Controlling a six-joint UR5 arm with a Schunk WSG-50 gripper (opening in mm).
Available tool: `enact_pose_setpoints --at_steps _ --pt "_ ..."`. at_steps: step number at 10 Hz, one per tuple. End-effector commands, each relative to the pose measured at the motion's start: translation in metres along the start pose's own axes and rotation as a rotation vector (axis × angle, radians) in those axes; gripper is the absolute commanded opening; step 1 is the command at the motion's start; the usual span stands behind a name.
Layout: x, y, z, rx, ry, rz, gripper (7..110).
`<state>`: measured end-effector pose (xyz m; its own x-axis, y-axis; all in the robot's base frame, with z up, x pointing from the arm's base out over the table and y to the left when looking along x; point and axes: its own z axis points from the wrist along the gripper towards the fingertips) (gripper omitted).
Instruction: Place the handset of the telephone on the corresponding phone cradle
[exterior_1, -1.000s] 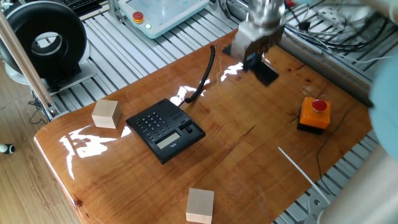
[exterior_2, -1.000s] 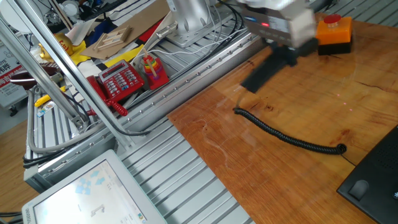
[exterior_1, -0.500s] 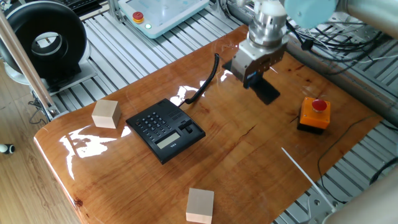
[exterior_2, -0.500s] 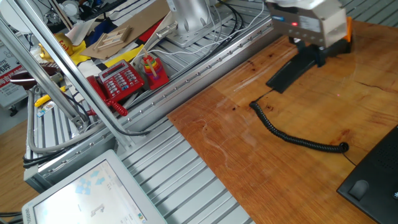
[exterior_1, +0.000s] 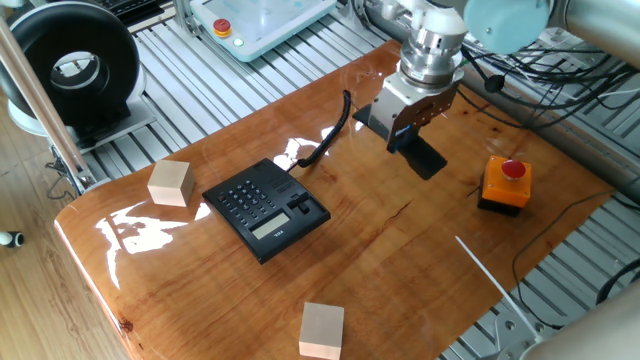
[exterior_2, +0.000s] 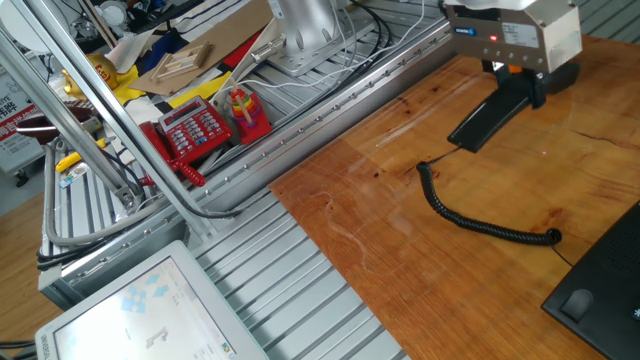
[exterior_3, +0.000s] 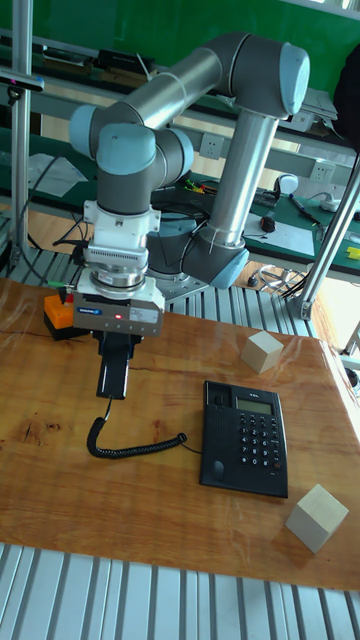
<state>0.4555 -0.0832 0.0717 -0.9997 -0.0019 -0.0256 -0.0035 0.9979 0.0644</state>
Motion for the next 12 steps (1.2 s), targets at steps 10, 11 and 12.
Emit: enact_pose_setpoints --at_steps 10,11,12 --pt "-0.009 0.013 -0.012 0.042 0.014 0.148 7" --pt "-0.013 0.038 -0.021 0.024 0.030 0.194 7" --pt "-0.020 0.063 -0.028 0.000 0.032 0.234 7"
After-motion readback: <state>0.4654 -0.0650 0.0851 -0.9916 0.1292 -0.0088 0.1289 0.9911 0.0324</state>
